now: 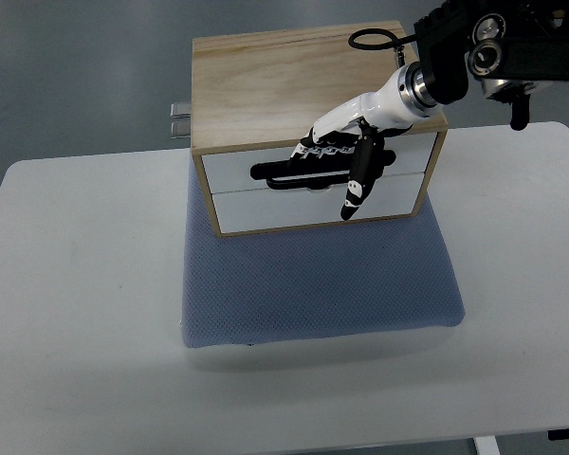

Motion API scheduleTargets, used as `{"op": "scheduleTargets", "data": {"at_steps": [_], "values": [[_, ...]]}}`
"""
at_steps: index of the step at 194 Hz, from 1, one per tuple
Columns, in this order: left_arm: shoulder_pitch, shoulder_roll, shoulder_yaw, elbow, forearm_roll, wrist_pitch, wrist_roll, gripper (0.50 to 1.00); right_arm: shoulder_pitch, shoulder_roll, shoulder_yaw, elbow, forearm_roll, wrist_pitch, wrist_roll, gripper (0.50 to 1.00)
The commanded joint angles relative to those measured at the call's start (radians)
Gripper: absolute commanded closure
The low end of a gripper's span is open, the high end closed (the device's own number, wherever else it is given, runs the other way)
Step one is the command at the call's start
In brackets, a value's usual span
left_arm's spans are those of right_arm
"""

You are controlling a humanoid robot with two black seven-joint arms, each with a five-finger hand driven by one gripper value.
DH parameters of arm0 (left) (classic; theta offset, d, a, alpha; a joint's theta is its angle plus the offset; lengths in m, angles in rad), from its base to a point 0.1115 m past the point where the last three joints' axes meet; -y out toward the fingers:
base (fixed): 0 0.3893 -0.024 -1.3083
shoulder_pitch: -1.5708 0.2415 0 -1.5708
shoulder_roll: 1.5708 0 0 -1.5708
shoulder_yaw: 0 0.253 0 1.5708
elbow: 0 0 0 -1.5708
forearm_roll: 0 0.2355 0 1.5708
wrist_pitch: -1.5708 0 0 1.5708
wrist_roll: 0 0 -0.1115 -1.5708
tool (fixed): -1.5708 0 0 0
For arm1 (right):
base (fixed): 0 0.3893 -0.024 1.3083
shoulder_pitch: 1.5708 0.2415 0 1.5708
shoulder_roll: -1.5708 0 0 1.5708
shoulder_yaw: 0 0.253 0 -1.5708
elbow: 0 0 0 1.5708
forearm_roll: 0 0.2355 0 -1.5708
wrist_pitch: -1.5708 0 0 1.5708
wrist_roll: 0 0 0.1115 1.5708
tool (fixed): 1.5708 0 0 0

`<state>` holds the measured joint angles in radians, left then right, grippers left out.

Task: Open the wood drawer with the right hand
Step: 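Curl the right hand fingers around the black upper drawer handle, then pull the upper drawer toward the robot with the right hand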

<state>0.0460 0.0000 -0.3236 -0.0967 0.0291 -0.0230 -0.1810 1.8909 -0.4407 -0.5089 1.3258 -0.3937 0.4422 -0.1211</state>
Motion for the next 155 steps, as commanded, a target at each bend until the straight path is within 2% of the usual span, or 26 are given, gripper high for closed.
{"op": "scheduleTargets", "data": {"at_steps": [1,155], "values": [[0.000,0.000,0.000,0.000,0.000,0.000,0.000,0.500,-0.016,0.004,0.000,-0.002,-0.007,-0.013,0.000,0.560],[0.000,0.000,0.000,0.000,0.000,0.000,0.000,0.500,-0.061,0.022,0.001,-0.030,-0.031,-0.054,0.001,0.560]]}}
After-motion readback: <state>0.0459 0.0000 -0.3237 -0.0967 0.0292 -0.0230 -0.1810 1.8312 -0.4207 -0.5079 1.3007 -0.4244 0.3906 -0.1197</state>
